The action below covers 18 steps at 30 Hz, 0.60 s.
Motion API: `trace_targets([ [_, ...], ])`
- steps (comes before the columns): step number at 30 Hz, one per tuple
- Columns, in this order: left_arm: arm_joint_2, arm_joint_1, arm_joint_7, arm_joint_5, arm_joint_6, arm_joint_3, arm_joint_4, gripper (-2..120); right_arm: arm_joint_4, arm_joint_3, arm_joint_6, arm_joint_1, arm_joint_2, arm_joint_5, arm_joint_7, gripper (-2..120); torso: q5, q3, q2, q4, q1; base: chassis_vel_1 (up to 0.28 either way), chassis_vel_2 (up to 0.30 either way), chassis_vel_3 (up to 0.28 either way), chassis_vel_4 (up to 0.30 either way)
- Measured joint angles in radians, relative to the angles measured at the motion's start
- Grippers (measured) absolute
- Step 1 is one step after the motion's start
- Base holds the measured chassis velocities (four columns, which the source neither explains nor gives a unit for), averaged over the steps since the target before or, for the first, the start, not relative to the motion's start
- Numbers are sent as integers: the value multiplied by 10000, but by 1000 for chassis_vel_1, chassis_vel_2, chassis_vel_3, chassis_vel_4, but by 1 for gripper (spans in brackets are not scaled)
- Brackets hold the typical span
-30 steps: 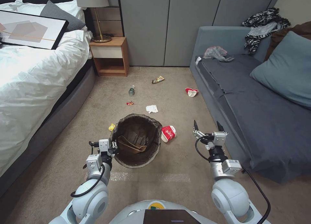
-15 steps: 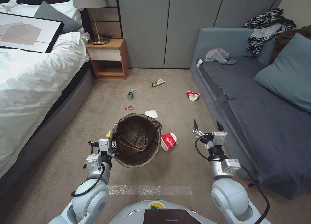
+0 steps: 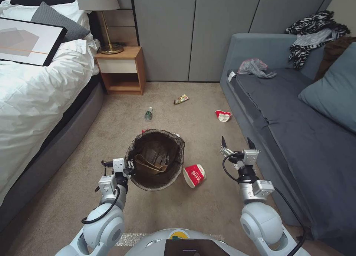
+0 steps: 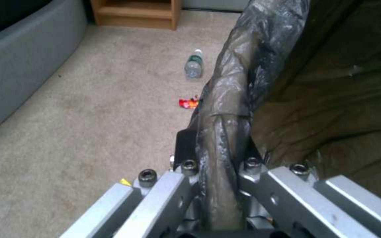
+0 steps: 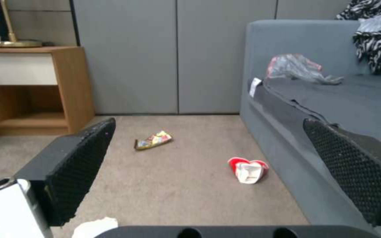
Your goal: Pick up the trash bin, then pick up the garbage from the floor and place it into the trash bin.
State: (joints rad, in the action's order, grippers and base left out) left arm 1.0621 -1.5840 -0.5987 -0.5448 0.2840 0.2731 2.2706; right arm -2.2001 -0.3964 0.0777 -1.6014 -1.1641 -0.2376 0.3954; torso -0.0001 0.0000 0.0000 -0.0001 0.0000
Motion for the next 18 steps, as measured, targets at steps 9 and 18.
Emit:
trace_targets([
  [9, -7, 9, -11, 0, -2, 15, -1, 0, 48, 41, -29, 58, 266, -155, 35, 100, 1, 2, 0, 2, 1, -7, 11, 7, -9],
  [18, -53, -73, -16, 12, -28, 30, 49, 0, 194, 351, -468, 364, 1724, -1600, -179, 100, 2, 0, 0, 3, 0, 0, 0, 0, 0],
])
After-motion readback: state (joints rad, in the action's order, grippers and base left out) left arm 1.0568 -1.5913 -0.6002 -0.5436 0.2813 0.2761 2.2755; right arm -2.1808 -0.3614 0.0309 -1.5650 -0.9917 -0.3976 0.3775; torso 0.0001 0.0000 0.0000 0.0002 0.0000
